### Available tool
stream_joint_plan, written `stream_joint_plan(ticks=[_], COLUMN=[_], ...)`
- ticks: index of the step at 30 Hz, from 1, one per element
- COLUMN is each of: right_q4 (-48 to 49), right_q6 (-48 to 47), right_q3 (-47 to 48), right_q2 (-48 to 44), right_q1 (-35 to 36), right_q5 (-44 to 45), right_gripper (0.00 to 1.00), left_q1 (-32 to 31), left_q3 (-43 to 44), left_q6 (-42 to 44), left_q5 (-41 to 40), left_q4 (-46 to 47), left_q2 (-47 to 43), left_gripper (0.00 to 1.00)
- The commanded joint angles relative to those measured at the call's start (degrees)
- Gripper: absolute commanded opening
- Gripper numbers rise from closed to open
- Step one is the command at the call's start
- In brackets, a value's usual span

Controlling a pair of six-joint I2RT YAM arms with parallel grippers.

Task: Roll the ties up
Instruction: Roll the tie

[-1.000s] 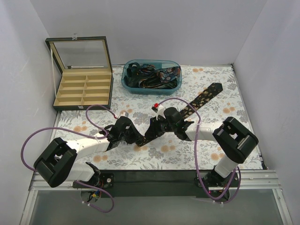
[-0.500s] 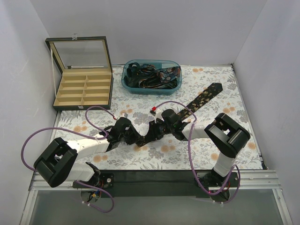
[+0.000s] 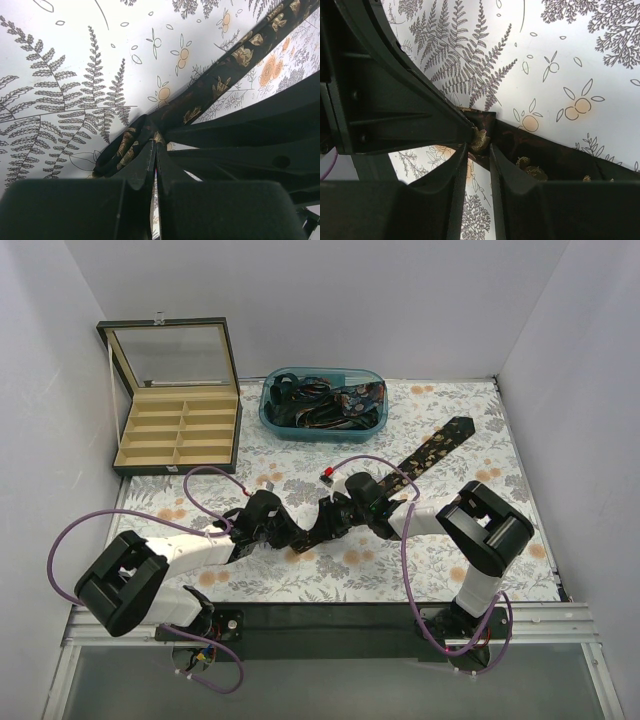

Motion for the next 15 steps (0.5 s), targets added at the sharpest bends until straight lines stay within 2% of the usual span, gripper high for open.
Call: stream_joint_plan(ticks=[1, 6, 9, 11, 12, 15], right_q4=[2.4, 2.4, 2.4, 2.4, 2.4, 2.3], right_q6=[0.6, 0.8, 0.9, 0.9, 0.8, 0.8], right_q3=[1.9, 1.4, 0.7, 0.1, -0.3, -0.8], right_q2=[1.0, 2.1, 1.8, 1.2, 0.9, 0.1], right_q1=[-0.1, -0.2, -0.5, -1.1, -1.3, -1.7], right_q5=[-1.5, -1.7, -1.6, -1.6, -1.5, -1.6], right_gripper=[0.25, 0.14, 0.03, 0.01, 0.01, 0.01], left_q1=[0.2, 0.2, 0.2, 0.2, 0.2, 0.2], left_q3=[-0.6, -0.6, -0.8, -0.8, -0.6, 0.9], left_q6=[0.4, 0.5, 0.7, 1.5, 2.2, 6.2], left_q5=[0.6, 0.7, 0.7, 0.6, 0.4, -1.5], left_q4=[0.5, 0.7, 0.7, 0.6, 0.0, -2.9], left_q2=[-0.4, -0.7, -1.5, -2.2, -2.8, -6.1], left_gripper=[0.00, 0.00, 0.00, 0.00, 0.02, 0.21])
